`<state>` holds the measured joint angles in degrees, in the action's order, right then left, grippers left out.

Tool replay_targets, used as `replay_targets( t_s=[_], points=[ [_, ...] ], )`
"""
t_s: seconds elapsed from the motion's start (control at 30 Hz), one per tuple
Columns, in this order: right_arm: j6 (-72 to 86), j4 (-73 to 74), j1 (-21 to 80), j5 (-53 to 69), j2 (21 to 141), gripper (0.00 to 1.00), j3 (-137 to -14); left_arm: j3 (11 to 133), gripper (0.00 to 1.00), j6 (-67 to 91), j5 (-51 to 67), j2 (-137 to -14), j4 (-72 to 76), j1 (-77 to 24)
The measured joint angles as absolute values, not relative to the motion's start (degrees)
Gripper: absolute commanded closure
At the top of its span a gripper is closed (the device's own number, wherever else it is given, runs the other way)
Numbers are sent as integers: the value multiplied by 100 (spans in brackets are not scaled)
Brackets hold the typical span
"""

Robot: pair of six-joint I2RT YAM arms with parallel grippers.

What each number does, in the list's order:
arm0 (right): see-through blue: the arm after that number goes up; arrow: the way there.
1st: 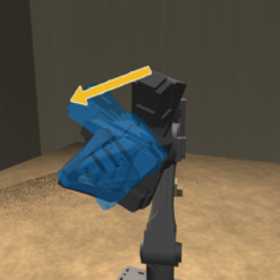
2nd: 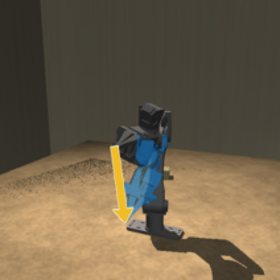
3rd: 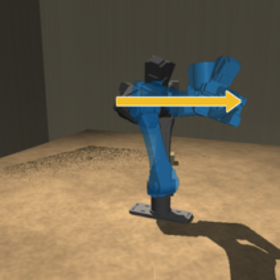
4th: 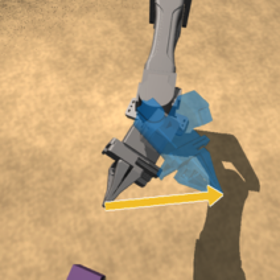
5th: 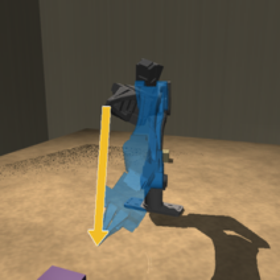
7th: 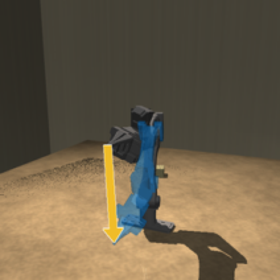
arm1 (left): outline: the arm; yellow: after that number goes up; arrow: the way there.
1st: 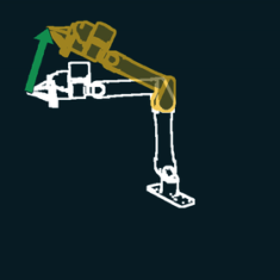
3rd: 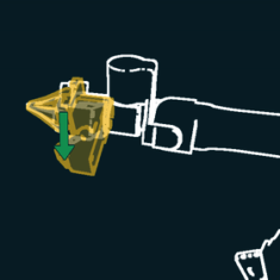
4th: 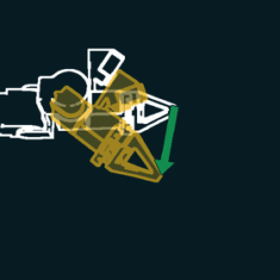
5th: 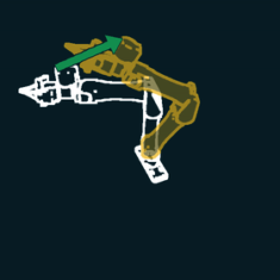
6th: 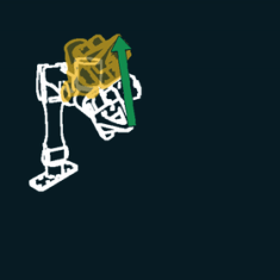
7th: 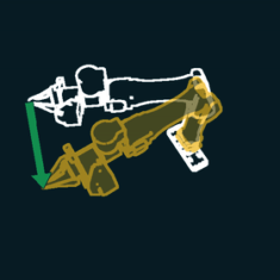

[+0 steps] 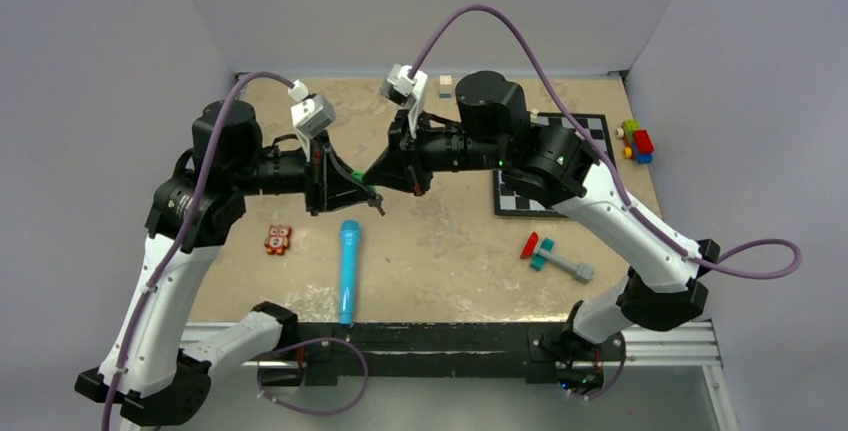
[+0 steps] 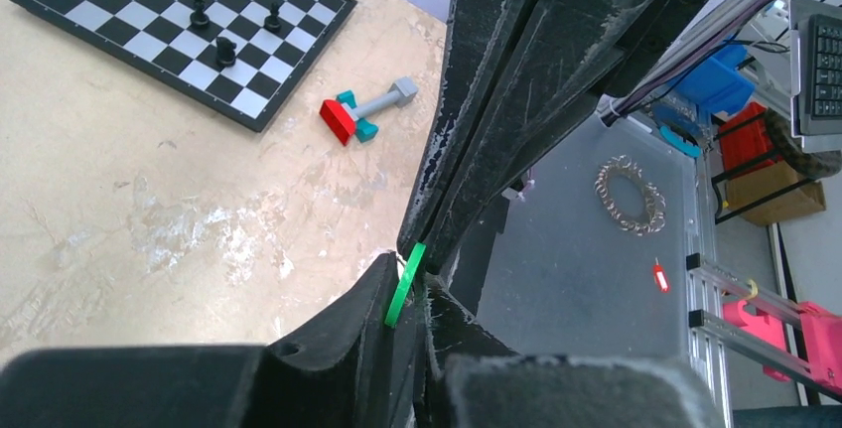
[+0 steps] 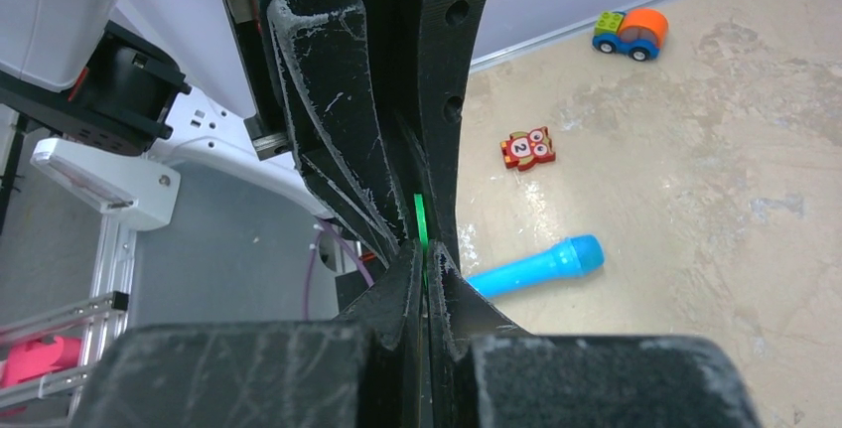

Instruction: Remove the keys from the keyring

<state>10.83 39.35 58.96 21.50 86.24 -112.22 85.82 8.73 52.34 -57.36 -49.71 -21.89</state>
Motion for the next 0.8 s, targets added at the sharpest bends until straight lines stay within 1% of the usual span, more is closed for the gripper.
replay_targets(
  t_s=[0.03, 0.07, 0.1, 0.13, 0.47, 0.53, 0.6, 0.67, 0.77, 0.8],
  points=[
    [1072, 3940, 5889, 2180, 8626, 100, -11222, 8582, 89, 867, 5240, -5730, -4995, -2191],
    [1057, 3944, 5883, 2204, 8630, 100, -11222, 8582, 95, 851, 5240, -5725, -5013, -2191],
    [1044, 3944, 5881, 2220, 8632, 100, -11222, 8582, 99, 832, 5247, -5717, -5033, -2191],
    [1028, 3944, 5881, 2231, 8637, 100, -11222, 8582, 100, 821, 5253, -5710, -5048, -2191],
    [1000, 3944, 5874, 2408, 8678, 100, -11225, 8582, 100, 770, 5247, -5682, -5159, -2206],
    [1000, 3944, 5867, 2432, 8689, 88, -11233, 8582, 100, 773, 5245, -5677, -5159, -2206],
    [1000, 3986, 5857, 2477, 8722, 73, -11288, 8582, 100, 784, 5249, -5675, -5148, -2209],
    [1007, 4049, 5854, 2528, 8803, 61, -11415, 8582, 100, 790, 5231, -5675, -5105, -2215],
    [1002, 4128, 5876, 2646, 8967, 48, -11642, 8571, 100, 860, 5199, -5673, -4939, -2215],
    [1004, 4136, 5878, 2648, 8989, 45, -11668, 8545, 100, 913, 5188, -5675, -4873, -2215]
  ],
)
